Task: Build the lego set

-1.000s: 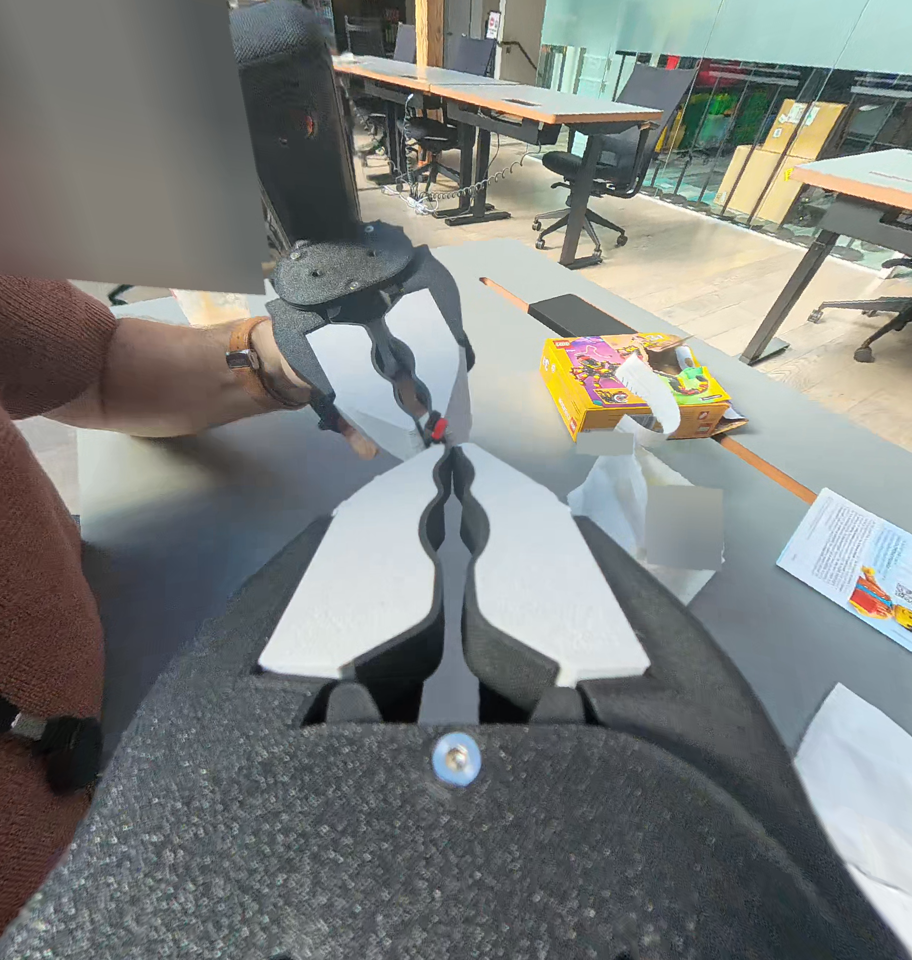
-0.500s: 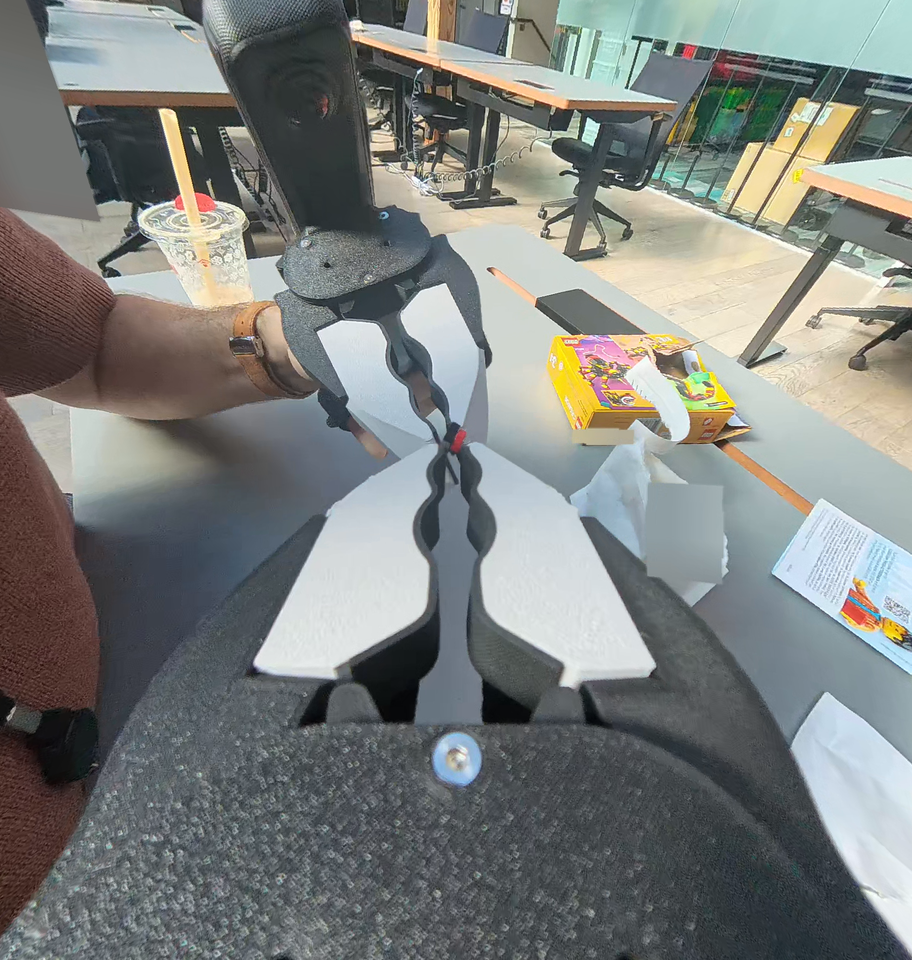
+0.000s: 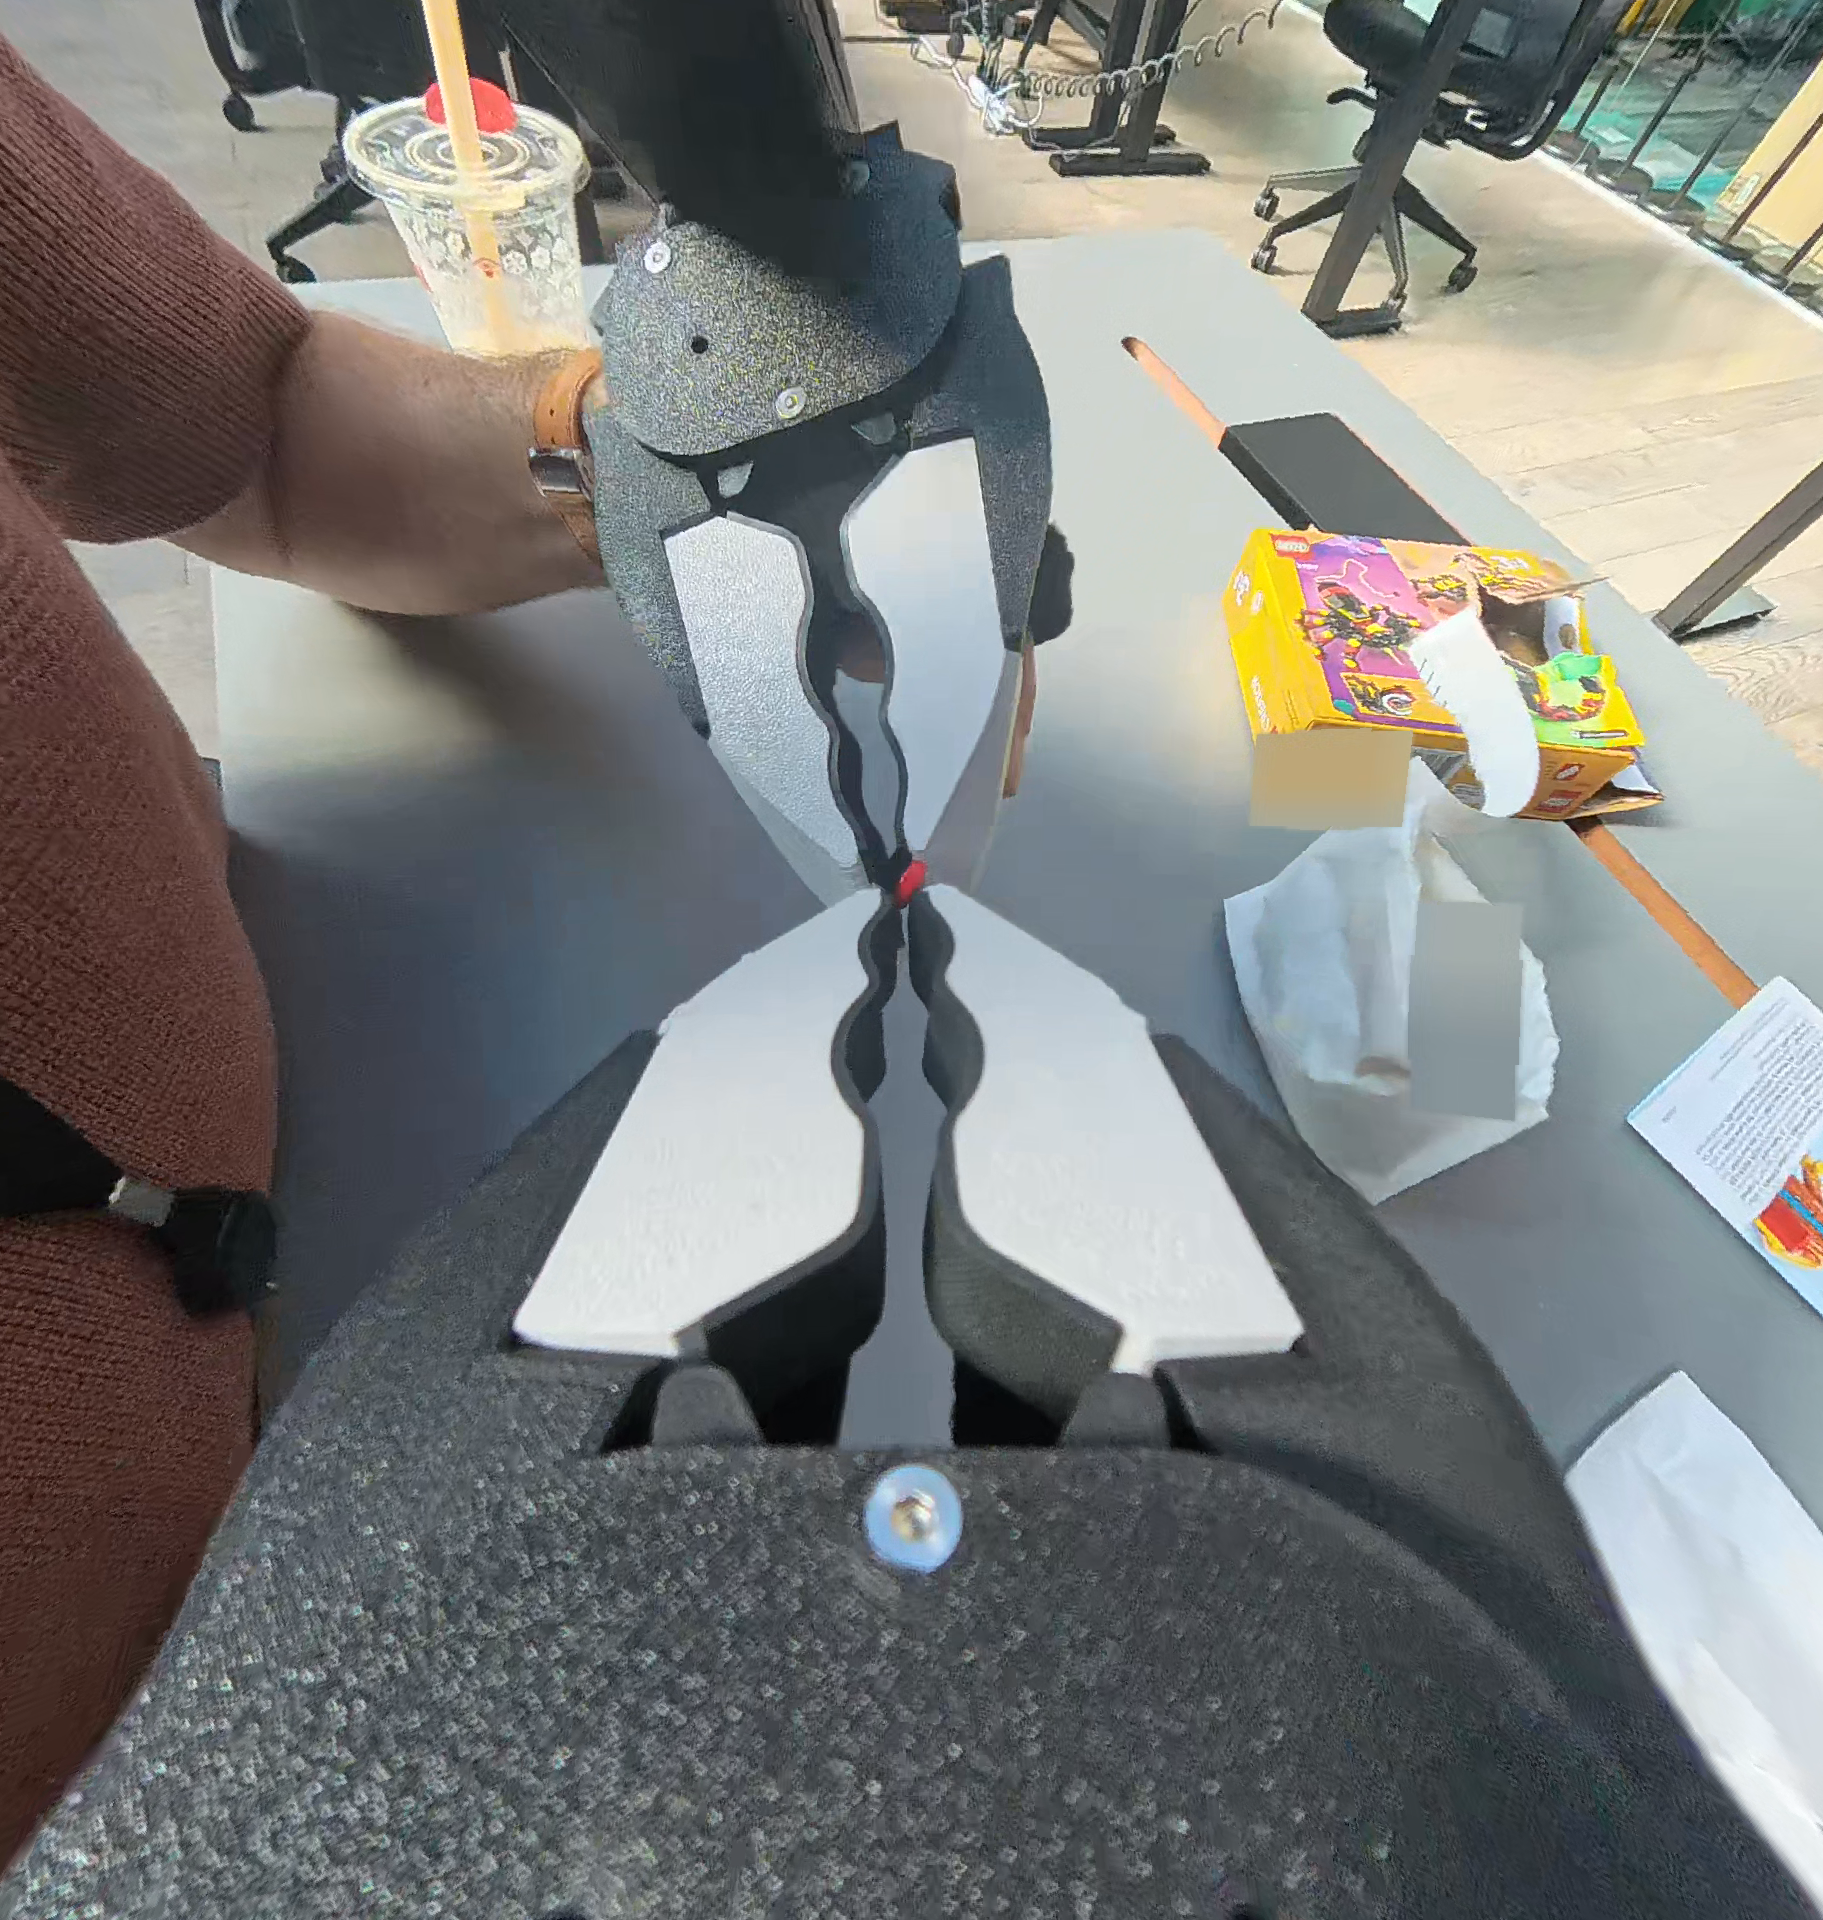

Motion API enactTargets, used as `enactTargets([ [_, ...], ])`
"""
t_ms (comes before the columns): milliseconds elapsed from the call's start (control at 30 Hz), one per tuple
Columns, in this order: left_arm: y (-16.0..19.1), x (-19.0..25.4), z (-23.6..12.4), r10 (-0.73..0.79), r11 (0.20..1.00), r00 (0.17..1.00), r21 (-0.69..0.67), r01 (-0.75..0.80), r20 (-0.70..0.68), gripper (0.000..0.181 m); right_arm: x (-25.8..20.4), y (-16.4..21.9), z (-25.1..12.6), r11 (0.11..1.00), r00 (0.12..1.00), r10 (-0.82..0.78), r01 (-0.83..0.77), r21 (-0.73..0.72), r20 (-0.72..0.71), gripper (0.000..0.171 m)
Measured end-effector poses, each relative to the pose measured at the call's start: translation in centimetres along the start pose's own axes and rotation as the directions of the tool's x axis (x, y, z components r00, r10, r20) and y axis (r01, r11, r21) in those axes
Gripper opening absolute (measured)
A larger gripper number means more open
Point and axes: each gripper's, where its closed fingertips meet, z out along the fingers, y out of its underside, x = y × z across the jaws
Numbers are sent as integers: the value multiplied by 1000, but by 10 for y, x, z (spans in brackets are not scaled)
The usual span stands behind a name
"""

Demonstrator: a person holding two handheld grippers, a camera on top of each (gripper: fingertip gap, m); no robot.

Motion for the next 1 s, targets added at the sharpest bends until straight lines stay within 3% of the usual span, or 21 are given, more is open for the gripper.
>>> enactTargets([
  [100,6,7,3,10,999,999,-30,-12,-48,5,0,12,1,997,1000,-31,30,-76,-3,0],
  [200,17,20,12,28,996,996,-80,-36,-89,4,21,13,-6,997,993,-45,37,-73,-105,0],
  [367,12,7,7,-83,996,996,13,83,-18,4,9,19,-4,997,997,-41,37,-62,-62,0],
  [400,11,6,6,-93,995,996,26,93,-7,4,7,17,-4,999,998,-34,32,-41,-56,10],
  [433,10,6,6,-97,995,995,32,97,-6,4,4,14,-4,999,999,-26,26,-23,-39,9],
  [1000,6,21,6,-103,993,991,48,108,-88,4,-14,14,5,992,993,-114,115,-45,25,6],
])
